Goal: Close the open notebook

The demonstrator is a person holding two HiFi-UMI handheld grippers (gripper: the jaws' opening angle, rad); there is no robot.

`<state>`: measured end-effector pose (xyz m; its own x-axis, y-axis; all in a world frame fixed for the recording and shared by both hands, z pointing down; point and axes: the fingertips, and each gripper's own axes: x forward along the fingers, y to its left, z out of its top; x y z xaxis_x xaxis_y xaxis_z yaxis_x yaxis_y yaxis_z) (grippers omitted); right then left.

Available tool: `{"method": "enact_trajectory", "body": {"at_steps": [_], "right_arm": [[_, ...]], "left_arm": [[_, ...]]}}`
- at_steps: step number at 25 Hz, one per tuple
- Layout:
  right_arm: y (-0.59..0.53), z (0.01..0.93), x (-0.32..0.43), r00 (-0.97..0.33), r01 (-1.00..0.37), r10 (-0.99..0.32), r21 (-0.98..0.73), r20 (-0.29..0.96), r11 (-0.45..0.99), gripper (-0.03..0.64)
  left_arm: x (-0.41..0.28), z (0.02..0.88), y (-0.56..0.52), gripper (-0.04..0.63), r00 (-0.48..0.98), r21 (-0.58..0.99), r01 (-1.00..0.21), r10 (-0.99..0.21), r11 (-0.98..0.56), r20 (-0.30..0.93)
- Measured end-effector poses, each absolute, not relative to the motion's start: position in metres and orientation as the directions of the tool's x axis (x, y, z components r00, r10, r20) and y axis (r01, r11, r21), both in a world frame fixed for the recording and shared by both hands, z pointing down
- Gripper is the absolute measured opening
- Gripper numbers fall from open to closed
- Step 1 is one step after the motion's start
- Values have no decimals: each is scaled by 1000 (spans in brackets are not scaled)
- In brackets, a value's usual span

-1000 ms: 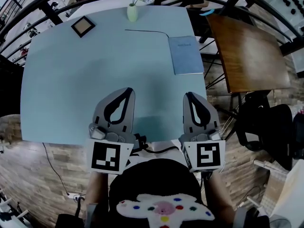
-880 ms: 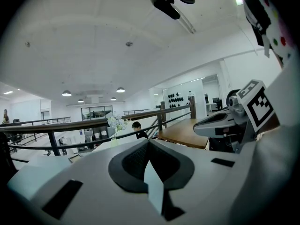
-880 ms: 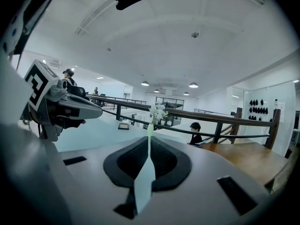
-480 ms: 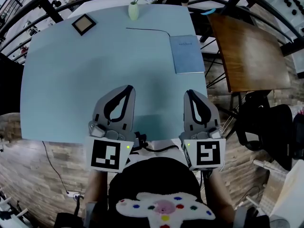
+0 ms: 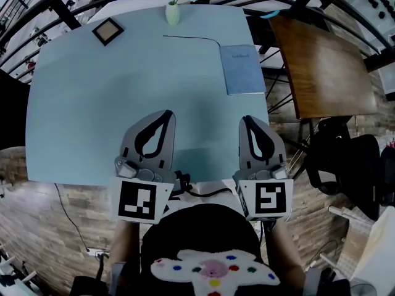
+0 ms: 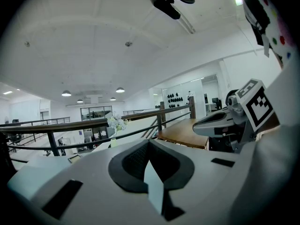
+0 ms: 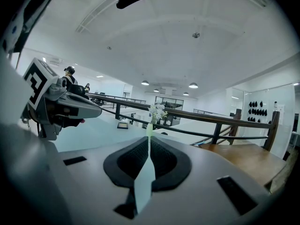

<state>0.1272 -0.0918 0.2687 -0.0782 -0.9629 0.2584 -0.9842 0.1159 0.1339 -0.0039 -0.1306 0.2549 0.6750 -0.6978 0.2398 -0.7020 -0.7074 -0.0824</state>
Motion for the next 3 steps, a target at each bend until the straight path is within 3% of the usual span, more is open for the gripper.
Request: {"method": "enact_trajectory", "body": {"at_steps": [3], "right_arm": [[-91,272,130,-78,-981,-959,152,273,123,41]], "left_arm": [[-3,255,-132,17,674,-80,-704,-699,-706,238]]}}
